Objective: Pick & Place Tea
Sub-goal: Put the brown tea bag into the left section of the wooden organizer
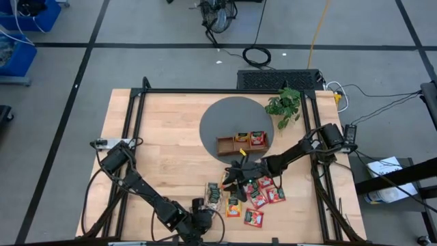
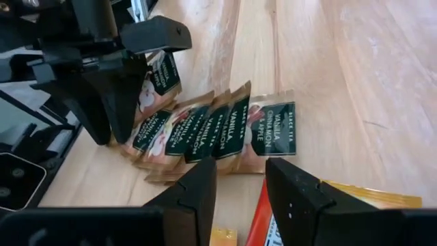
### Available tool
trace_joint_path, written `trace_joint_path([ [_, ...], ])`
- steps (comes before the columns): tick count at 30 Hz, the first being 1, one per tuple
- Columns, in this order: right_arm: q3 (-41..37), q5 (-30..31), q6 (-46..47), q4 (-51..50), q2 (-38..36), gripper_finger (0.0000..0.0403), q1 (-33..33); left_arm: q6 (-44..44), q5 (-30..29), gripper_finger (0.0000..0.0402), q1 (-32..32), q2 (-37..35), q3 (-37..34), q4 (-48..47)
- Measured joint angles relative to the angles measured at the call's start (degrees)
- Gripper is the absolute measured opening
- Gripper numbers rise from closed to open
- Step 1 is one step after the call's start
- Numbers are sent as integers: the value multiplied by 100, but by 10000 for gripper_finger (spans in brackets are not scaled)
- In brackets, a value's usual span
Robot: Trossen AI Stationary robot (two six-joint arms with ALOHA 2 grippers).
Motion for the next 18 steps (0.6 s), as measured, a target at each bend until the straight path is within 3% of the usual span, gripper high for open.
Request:
trace_joint_path([
  [11, 244, -202, 68, 726, 839, 122, -74, 130, -230, 113, 22, 15, -4, 201],
  [18, 345, -330, -20, 734, 860, 121, -109, 92, -240, 113, -3, 17, 0, 195],
])
